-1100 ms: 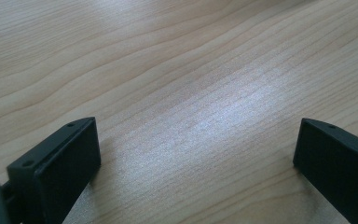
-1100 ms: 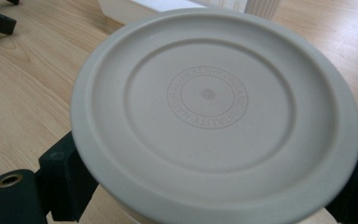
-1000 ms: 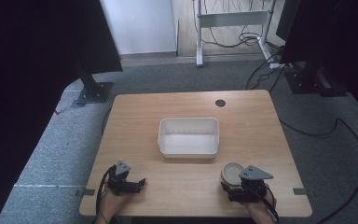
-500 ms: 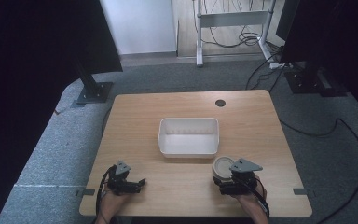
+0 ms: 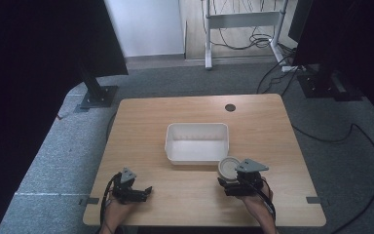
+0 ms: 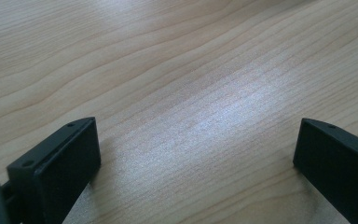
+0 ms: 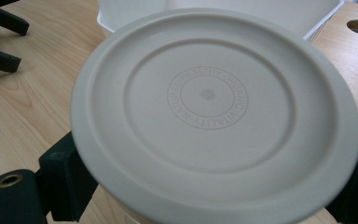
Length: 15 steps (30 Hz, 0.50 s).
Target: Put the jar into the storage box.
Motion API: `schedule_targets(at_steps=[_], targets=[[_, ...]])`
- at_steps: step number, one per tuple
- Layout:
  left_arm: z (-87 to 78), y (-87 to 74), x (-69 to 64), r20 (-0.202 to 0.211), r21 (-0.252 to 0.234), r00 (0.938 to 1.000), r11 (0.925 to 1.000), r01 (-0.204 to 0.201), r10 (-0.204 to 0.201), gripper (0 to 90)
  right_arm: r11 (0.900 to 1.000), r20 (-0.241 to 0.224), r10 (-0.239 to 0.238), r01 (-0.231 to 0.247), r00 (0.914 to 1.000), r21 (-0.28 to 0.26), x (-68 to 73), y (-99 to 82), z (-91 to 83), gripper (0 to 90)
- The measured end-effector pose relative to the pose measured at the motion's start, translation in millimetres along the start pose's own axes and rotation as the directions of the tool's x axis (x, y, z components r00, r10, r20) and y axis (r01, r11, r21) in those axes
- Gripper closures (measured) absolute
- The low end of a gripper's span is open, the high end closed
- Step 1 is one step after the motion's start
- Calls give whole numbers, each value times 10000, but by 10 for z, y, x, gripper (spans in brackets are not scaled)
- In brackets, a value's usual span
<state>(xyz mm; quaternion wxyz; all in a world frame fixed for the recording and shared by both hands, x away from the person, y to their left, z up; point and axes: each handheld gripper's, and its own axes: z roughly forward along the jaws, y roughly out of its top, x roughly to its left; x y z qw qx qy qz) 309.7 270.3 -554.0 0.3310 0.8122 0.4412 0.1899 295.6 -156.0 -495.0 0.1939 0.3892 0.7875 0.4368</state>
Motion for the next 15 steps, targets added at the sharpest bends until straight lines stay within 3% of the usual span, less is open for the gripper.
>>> schedule_targets(at_steps=[15], targets=[[0,0,0,0,2,10000,10000,-2,2,4,9998,-45,-157,157,9999,-90,26,158,160,94]])
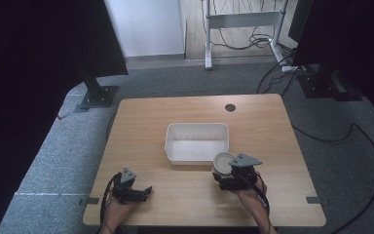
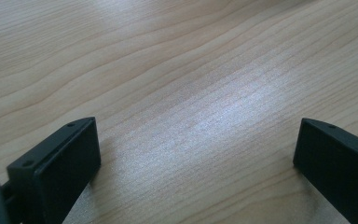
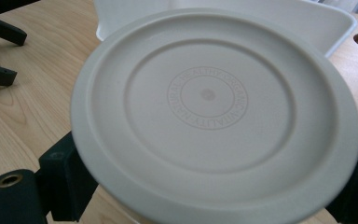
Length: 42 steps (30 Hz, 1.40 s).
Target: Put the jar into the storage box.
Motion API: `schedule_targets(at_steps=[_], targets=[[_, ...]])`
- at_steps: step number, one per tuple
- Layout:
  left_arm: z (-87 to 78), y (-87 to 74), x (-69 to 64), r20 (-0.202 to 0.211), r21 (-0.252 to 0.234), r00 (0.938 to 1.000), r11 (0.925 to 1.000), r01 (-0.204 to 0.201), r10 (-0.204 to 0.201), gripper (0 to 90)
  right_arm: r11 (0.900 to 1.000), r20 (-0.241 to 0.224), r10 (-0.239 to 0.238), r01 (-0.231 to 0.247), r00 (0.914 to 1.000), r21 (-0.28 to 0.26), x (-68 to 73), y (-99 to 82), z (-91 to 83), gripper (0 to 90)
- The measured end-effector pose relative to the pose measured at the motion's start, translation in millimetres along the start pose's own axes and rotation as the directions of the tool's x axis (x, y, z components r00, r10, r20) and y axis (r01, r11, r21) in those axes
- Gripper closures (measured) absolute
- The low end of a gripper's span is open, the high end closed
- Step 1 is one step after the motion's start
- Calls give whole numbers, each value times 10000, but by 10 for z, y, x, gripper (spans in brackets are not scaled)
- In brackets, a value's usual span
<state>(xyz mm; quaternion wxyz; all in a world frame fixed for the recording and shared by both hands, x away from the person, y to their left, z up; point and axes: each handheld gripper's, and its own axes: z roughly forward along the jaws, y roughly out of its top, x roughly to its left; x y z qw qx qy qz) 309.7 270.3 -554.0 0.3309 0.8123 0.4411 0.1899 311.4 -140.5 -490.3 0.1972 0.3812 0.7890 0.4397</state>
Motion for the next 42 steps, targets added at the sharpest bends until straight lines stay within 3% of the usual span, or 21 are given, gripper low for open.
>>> schedule_targets(at_steps=[13,42], targets=[[0,0,0,0,3,10000,10000,-3,3,4,9995,-100,-302,301,9995,-66,71,241,143,94],[0,0,0,-5,-5,10000,10000,-7,7,4,9991,-218,-409,406,9989,-110,130,642,595,94]])
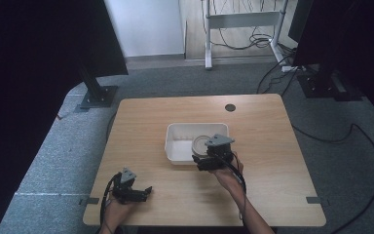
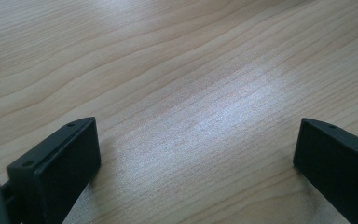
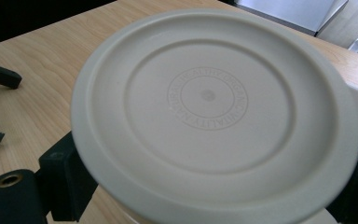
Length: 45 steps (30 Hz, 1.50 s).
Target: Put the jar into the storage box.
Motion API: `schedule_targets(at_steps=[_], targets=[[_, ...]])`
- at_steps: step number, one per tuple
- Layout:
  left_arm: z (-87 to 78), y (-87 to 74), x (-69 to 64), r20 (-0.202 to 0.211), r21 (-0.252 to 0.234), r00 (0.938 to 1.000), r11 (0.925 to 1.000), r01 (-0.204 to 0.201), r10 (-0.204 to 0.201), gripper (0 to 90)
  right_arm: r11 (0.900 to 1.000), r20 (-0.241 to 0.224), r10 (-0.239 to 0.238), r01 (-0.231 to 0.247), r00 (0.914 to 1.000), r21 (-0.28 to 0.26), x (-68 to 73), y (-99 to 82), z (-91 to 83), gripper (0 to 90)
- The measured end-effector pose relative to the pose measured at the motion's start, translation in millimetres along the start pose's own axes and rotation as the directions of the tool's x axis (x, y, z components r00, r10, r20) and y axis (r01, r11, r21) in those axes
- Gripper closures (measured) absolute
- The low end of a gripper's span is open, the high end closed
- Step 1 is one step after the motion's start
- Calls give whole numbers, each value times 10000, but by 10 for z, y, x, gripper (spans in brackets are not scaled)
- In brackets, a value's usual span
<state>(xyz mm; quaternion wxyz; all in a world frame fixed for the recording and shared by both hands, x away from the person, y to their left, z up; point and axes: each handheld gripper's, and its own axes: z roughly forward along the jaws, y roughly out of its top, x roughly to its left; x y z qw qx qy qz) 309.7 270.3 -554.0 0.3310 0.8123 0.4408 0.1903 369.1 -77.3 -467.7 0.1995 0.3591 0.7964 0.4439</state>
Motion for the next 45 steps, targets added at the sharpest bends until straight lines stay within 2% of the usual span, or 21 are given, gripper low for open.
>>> schedule_targets(at_steps=[14,22,36,45], targets=[[0,0,0,1,-1,10000,10000,1,-1,4,9999,126,91,-90,9999,-57,4,99,261,94],[0,0,1,3,4,10000,10000,-6,6,4,10000,193,67,-68,9998,59,46,131,473,94],[0,0,0,6,4,10000,10000,5,-5,4,9988,424,70,-91,9991,480,151,108,846,94],[-1,0,0,6,9,10000,10000,2,-2,4,9962,550,-56,8,9985,875,183,18,994,94]])
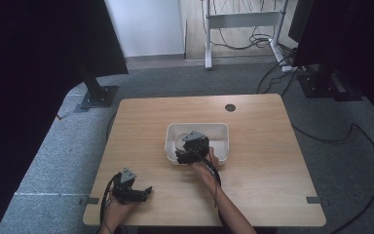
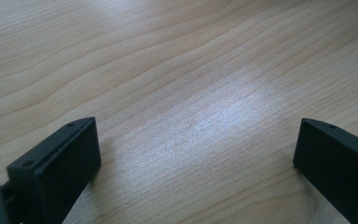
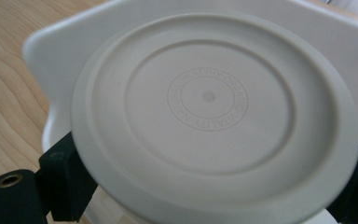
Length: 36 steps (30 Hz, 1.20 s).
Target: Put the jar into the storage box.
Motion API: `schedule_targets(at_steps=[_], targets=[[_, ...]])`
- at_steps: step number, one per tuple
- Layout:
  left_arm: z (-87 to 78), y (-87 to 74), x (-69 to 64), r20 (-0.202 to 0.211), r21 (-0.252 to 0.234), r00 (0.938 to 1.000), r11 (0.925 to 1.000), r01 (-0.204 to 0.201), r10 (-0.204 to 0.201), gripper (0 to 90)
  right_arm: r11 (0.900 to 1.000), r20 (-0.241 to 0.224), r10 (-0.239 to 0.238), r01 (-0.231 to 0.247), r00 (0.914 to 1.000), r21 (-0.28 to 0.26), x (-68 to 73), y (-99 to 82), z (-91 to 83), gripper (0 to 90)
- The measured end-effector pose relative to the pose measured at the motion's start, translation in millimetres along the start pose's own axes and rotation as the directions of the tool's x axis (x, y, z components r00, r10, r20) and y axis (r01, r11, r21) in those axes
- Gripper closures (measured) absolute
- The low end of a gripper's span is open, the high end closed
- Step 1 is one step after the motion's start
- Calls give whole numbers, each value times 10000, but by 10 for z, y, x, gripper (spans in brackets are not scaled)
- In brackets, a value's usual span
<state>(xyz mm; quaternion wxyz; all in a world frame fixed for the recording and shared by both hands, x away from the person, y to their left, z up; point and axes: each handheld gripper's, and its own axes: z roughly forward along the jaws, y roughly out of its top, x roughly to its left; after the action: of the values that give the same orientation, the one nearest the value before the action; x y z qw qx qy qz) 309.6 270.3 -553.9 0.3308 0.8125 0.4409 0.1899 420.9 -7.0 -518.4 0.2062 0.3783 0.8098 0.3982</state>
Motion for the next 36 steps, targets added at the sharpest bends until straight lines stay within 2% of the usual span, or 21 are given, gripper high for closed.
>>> schedule_targets(at_steps=[9,11,19,23,26,32,36], targets=[[0,0,0,0,-1,10000,10000,1,-1,4,9994,-63,287,-286,9996,203,-21,-39,51,94],[0,0,0,1,-3,10000,10000,2,-2,4,9986,-229,453,-446,9987,290,-39,-38,50,93],[0,0,0,0,-2,10000,10000,1,-1,4,9979,-381,490,-473,9981,452,-54,-29,45,88],[0,0,0,-2,-2,10000,10000,1,-1,4,9952,-781,937,-912,9925,351,-86,-19,25,38],[0,0,0,0,-4,10000,10000,2,-2,4,9985,-736,522,-507,9959,213,-77,7,-44,15],[0,0,-1,-2,-3,10000,10000,2,-2,4,9999,-710,-108,109,9974,17,-84,30,-198,12],[0,0,0,-1,-4,10000,10000,3,-3,4,9996,-821,-272,270,9963,-39,-92,37,-265,12]])
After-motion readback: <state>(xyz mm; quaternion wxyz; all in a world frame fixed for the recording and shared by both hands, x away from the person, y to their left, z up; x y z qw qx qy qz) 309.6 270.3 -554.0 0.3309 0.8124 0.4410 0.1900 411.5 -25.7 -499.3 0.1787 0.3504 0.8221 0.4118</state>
